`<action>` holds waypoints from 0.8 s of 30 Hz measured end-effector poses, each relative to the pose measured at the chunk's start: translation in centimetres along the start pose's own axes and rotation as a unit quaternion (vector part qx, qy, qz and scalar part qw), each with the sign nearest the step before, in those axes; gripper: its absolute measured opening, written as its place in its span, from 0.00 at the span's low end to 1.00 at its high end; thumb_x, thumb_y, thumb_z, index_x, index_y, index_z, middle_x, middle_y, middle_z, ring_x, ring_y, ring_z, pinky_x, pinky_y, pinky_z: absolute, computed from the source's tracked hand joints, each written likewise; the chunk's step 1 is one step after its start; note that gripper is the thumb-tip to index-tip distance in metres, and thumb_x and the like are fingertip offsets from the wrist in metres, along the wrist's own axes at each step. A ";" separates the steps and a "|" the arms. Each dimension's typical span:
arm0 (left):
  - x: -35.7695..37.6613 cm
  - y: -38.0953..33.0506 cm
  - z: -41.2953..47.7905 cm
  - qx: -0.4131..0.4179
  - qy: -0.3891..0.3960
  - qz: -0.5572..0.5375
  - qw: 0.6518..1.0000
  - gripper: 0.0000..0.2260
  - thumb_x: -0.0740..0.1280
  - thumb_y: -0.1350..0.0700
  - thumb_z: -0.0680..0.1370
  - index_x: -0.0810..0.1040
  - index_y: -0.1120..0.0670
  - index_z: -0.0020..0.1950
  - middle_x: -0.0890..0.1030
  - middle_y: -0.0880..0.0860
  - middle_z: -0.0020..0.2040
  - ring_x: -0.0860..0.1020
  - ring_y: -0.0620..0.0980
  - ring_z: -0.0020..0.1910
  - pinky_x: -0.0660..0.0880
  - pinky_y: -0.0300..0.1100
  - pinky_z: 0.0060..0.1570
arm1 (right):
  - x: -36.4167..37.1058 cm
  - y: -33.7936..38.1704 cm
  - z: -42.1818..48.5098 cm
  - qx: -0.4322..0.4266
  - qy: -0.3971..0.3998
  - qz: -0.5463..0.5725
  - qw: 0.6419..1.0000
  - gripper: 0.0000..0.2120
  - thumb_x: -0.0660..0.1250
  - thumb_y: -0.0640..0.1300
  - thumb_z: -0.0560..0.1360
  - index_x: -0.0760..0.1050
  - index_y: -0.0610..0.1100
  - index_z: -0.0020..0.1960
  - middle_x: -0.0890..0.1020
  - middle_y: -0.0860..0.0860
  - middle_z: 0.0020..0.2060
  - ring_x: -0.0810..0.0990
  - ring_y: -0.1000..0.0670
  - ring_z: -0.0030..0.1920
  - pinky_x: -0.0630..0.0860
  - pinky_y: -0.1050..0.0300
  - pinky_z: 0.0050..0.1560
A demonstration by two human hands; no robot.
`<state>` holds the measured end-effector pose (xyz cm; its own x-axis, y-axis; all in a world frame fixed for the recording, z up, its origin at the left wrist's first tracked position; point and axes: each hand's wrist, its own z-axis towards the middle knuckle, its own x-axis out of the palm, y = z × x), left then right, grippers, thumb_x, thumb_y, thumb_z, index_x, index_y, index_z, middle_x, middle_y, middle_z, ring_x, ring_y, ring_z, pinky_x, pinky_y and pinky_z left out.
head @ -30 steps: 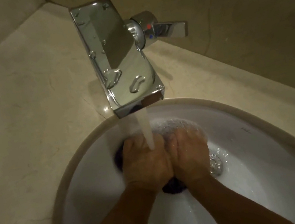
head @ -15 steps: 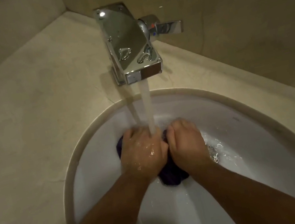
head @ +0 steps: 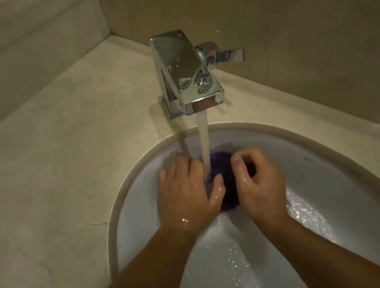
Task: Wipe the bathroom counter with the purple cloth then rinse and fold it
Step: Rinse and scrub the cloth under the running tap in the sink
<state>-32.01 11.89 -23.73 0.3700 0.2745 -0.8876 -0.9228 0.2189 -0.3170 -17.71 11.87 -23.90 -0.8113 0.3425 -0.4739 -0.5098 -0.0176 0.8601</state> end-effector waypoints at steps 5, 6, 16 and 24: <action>2.8 0.9 -1.0 0.012 0.082 0.031 0.996 0.19 0.60 0.45 0.77 0.77 0.56 0.60 0.80 0.58 0.57 0.74 0.59 0.56 0.70 0.54 0.57 | 1.6 -3.1 -0.4 -0.010 0.004 -0.162 0.987 0.17 0.63 0.53 0.73 0.76 0.49 0.60 0.75 0.51 0.53 0.74 0.47 0.55 0.74 0.47 0.55; 3.2 1.0 -1.1 0.033 0.102 0.018 0.994 0.21 0.58 0.44 0.79 0.77 0.55 0.65 0.80 0.57 0.59 0.75 0.58 0.58 0.69 0.53 0.59 | 2.0 -3.6 -0.8 -0.029 0.024 -0.211 0.977 0.18 0.61 0.54 0.74 0.76 0.50 0.61 0.77 0.50 0.55 0.75 0.46 0.56 0.72 0.48 0.55; 4.5 -0.5 -0.1 0.003 0.174 0.101 0.980 0.20 0.54 0.42 0.79 0.82 0.51 0.51 0.81 0.57 0.45 0.77 0.59 0.46 0.69 0.53 0.52 | 4.1 -5.7 0.0 -0.101 0.041 -0.348 0.931 0.06 0.62 0.51 0.72 0.75 0.49 0.44 0.78 0.50 0.41 0.75 0.44 0.42 0.71 0.49 0.44; 5.2 -1.0 0.7 -0.010 0.120 0.046 0.992 0.18 0.58 0.43 0.76 0.79 0.55 0.44 0.80 0.58 0.42 0.79 0.61 0.42 0.77 0.56 0.50 | 4.1 -6.5 0.4 -0.132 0.033 -0.314 0.940 0.07 0.58 0.48 0.71 0.72 0.47 0.39 0.75 0.50 0.38 0.73 0.45 0.40 0.64 0.49 0.44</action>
<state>-29.09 13.74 -27.79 0.2496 0.0614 -0.9664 -0.9544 0.1842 -0.2348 -17.58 13.79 -31.30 -0.3386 0.3051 -0.8901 -0.9399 -0.0664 0.3348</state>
